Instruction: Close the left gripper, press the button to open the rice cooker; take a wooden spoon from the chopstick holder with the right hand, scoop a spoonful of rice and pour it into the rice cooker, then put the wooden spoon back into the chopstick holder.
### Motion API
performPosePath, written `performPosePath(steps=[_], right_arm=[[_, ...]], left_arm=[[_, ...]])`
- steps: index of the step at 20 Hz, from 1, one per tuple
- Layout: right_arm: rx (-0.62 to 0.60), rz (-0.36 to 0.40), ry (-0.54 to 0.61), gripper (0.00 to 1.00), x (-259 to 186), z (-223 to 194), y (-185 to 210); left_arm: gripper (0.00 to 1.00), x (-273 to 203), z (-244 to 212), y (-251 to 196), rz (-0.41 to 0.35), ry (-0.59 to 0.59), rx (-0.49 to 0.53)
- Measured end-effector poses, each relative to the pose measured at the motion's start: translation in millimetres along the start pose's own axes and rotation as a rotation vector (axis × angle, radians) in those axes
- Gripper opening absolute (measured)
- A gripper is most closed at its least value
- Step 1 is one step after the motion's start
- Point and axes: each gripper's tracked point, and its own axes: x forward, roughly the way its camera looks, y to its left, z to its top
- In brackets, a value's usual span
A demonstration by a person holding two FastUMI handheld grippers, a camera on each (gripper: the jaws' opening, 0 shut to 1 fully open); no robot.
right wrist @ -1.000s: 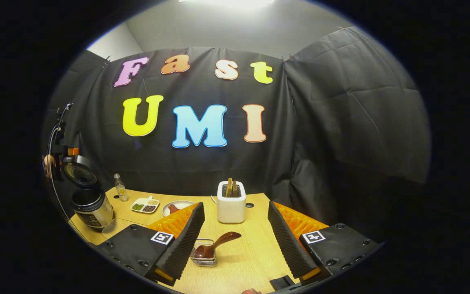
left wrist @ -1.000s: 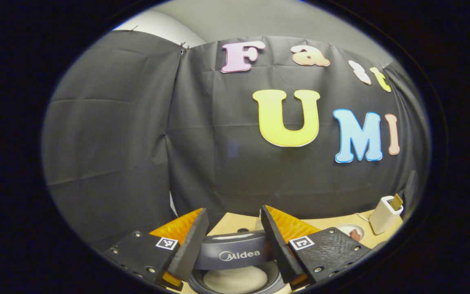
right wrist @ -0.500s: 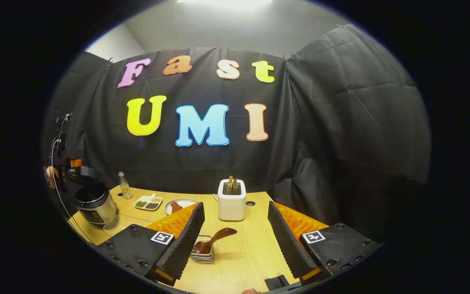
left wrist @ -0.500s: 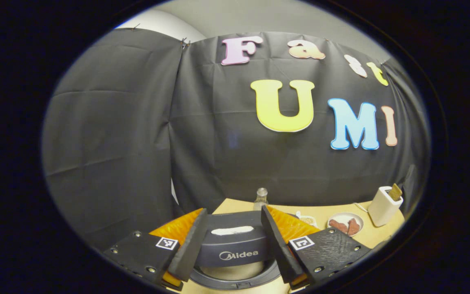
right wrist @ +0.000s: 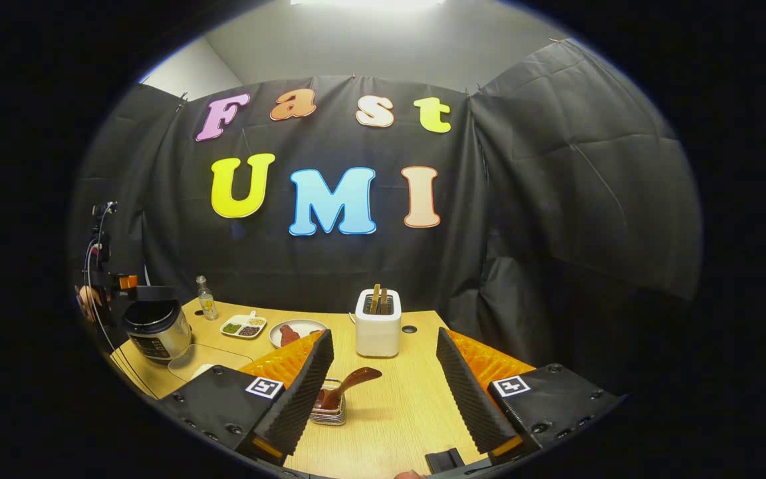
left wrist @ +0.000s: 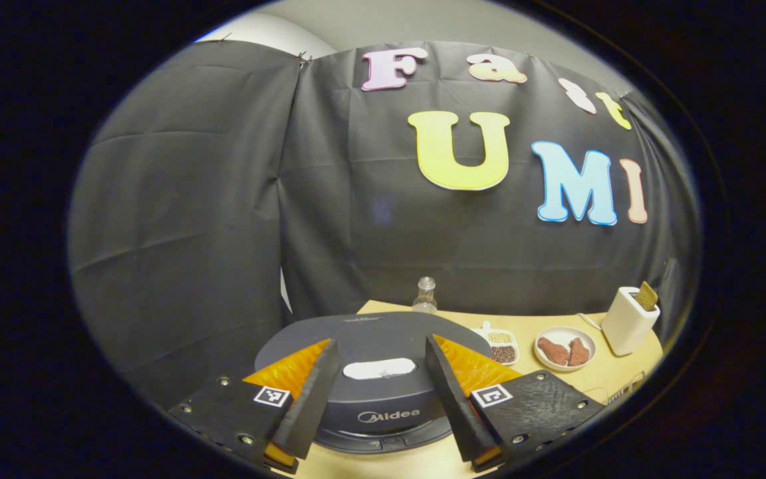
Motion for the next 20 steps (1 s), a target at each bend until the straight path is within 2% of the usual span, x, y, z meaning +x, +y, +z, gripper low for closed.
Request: performPosePath(steps=[12,19,20], right_arm=[[0.001,0.013,0.010,0.98,-2,-5,-3],[0.000,0.015,0.012,0.98,-3,-5,-7],[0.001,0.015,0.012,0.98,-3,-6,-8]], left_arm=[[0.84,-3,-54,-4,0.013,0.059,0.021],[0.82,-4,-63,-4,0.024,0.077,0.029],[0.87,-5,-64,-4,0.026,0.074,0.028]])
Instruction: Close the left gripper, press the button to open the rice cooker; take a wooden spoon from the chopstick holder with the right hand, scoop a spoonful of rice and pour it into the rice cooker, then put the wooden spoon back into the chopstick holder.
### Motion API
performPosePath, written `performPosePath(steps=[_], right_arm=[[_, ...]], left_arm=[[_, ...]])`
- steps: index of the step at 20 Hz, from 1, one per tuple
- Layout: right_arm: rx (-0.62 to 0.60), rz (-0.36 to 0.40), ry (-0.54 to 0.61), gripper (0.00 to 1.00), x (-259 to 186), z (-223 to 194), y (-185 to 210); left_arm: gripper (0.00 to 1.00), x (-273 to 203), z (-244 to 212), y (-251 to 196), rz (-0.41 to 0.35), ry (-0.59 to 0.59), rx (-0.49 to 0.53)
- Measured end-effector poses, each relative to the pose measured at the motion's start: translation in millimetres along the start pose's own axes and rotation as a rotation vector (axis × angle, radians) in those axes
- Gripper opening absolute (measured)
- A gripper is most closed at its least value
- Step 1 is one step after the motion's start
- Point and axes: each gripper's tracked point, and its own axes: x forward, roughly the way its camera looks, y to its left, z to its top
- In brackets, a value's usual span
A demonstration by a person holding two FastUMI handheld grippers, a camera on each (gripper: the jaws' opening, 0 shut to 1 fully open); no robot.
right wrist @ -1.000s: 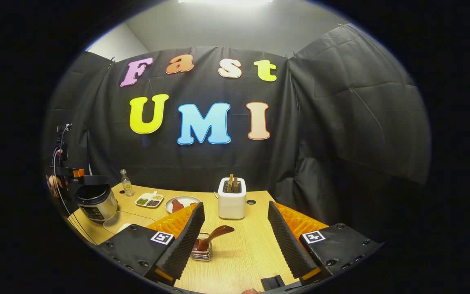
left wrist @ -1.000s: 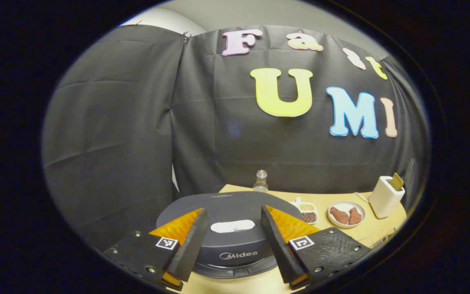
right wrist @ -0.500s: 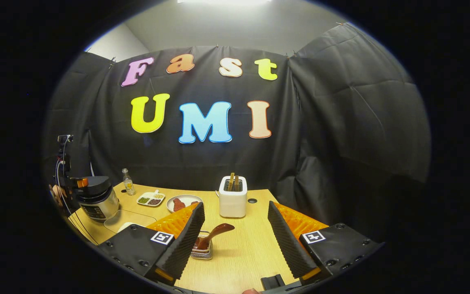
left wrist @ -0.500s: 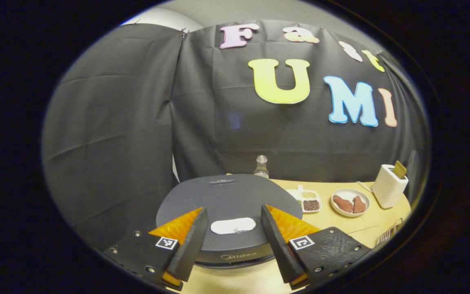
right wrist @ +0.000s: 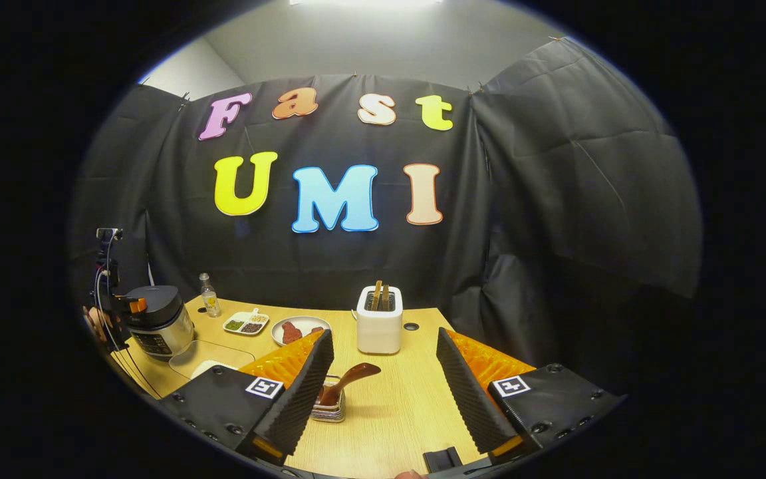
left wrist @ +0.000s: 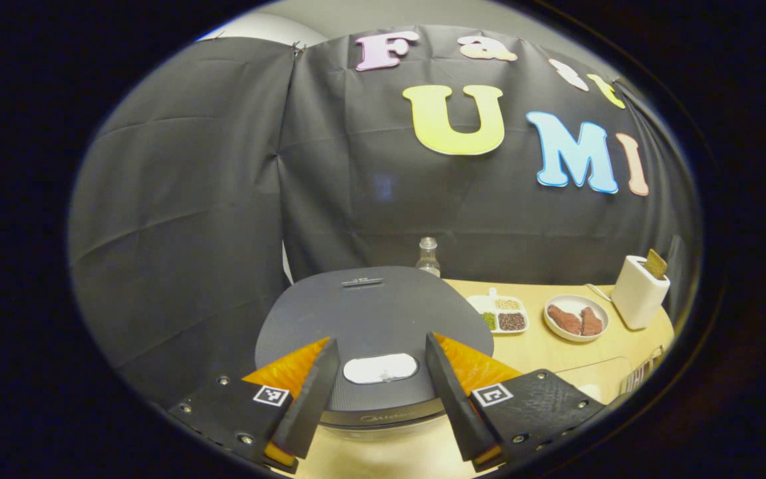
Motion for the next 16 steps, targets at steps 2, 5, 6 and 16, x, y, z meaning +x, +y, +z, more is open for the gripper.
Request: performPosePath(steps=[2,5,6,16], right_arm=[[0.001,0.000,-0.002,0.98,0,1,0],[0.002,-0.001,0.000,0.98,0,0,-1],[0.003,0.000,0.001,0.98,1,-1,-1],[-0.011,0.012,-0.007,0.98,2,3,4]], left_arm=[[0.85,-1,-2,1,0.006,0.000,-0.006],[0.88,0,-6,-1,0.015,0.011,-0.015],[0.88,0,-6,1,0.020,0.011,-0.020],[0.83,-6,-2,-1,0.019,-0.090,-0.007]])
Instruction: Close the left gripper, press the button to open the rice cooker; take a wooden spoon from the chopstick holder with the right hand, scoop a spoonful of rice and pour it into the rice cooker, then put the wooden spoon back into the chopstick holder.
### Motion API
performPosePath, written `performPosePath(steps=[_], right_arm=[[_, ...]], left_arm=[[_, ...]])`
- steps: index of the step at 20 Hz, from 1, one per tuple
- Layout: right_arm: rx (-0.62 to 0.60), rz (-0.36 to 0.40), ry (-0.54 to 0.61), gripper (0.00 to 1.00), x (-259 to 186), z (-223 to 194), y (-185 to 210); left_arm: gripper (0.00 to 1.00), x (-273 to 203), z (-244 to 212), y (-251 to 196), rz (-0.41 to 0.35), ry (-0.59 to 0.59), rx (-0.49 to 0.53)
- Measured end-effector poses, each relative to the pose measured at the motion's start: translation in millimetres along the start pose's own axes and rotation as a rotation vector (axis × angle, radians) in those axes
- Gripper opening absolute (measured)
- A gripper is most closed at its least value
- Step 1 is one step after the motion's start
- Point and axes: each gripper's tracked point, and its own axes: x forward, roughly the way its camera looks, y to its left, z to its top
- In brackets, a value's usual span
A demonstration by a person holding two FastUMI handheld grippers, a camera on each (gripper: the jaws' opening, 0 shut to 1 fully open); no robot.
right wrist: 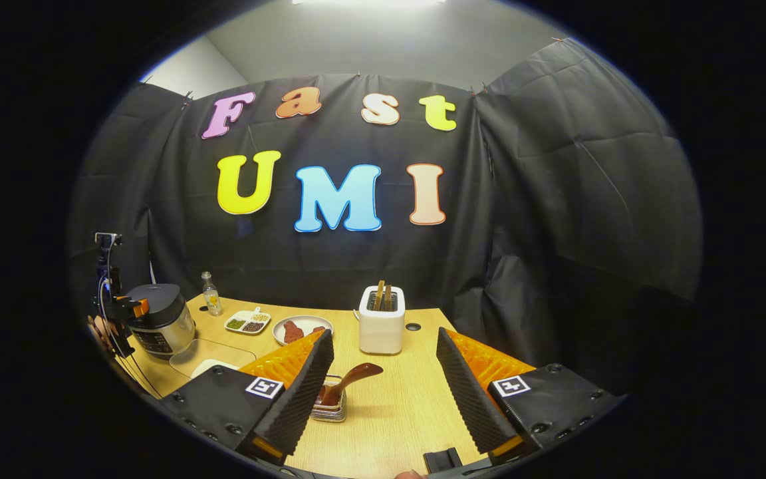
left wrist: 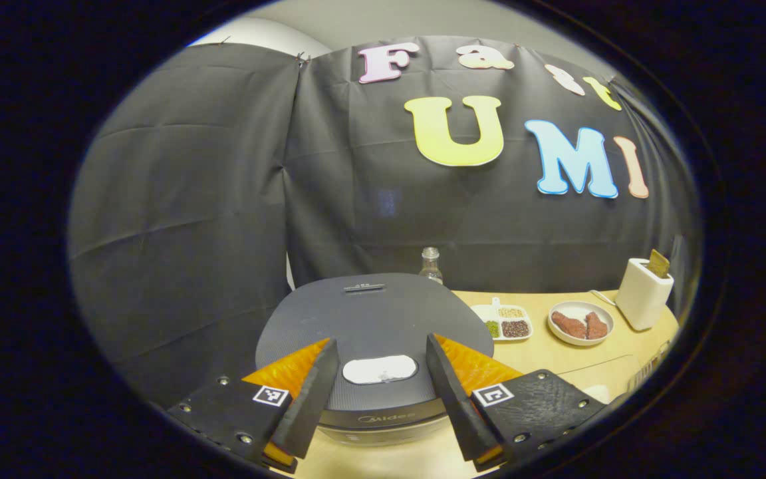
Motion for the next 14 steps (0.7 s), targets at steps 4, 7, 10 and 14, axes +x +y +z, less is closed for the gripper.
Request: performPosePath(steps=[4,7,10,14], right_arm=[[0.010,0.020,-0.021,0.98,0,8,4],[0.014,0.045,-0.044,0.98,-1,15,6],[0.013,0.075,-0.072,0.99,-6,22,7],[0.005,0.119,-0.099,0.98,-17,26,9]], left_arm=[[0.82,-24,43,-10,-0.029,-0.084,0.001],[0.82,-58,81,-19,-0.060,-0.147,-0.010],[0.82,-102,109,-27,-0.085,-0.208,-0.027],[0.81,-166,133,-30,-0.098,-0.271,-0.023]])
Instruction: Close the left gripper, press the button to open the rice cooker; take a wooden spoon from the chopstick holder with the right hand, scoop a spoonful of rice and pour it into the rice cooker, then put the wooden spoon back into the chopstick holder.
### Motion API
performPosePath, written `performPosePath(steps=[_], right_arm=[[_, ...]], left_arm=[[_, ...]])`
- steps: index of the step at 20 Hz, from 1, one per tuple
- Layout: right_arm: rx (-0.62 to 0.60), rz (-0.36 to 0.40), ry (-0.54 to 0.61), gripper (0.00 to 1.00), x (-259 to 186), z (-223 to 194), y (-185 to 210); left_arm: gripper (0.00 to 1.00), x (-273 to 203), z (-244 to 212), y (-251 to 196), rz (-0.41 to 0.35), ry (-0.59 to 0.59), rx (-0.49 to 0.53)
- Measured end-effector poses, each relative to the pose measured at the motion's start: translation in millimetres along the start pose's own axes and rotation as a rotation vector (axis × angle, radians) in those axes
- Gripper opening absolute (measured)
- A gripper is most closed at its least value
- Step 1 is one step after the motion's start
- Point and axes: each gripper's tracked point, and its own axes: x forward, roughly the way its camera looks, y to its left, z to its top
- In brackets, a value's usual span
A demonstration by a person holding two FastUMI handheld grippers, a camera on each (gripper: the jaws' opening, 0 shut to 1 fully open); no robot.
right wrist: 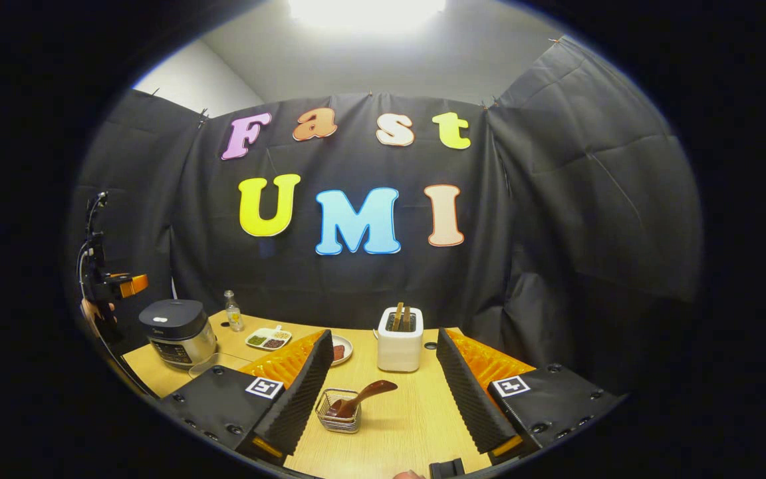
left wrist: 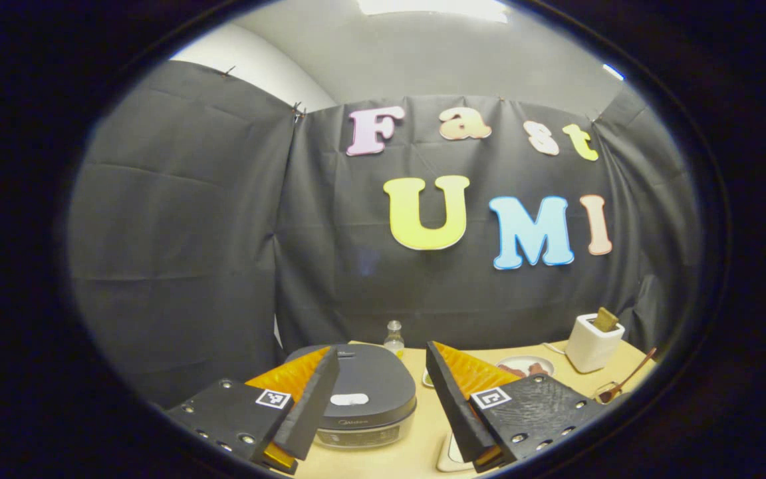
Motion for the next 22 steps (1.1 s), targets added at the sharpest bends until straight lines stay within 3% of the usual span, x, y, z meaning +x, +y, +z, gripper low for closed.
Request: performPosePath(steps=[2,3,4,10,11,13,16,17,18,19,21,22], right_arm=[[-0.017,0.022,-0.013,0.98,-6,3,3],[-0.025,0.028,-0.019,0.93,-8,5,3],[-0.030,0.031,-0.022,0.98,-12,5,5],[-0.018,0.016,-0.047,0.98,-23,9,18],[-0.015,0.010,-0.049,0.93,-25,10,21],[-0.009,-0.004,-0.054,0.98,-30,10,25],[-0.003,-0.024,-0.067,0.98,-39,13,30],[-0.003,-0.027,-0.072,0.93,-42,13,33],[-0.008,-0.032,-0.075,0.98,-45,14,34],[-0.013,-0.040,-0.078,0.93,-48,15,34],[-0.017,-0.044,-0.081,0.93,-52,16,37],[-0.018,-0.045,-0.083,0.98,-53,17,37]], left_arm=[[0.81,-26,16,-4,-0.003,-0.027,0.013],[0.82,-39,23,-6,-0.008,-0.038,0.019],[0.81,-54,33,-11,-0.016,-0.047,0.023],[0.81,-111,49,-1,-0.040,-0.083,0.013],[0.81,-119,49,2,-0.045,-0.089,0.016],[0.81,-134,48,10,-0.056,-0.093,0.025],[0.81,-149,45,18,-0.079,-0.094,0.021],[0.81,-153,44,20,-0.087,-0.095,0.016],[0.82,-154,44,21,-0.093,-0.096,0.013],[0.84,-156,45,23,-0.096,-0.098,0.012],[0.82,-156,46,31,-0.098,-0.105,0.010],[0.81,-156,49,32,-0.101,-0.108,0.005]])
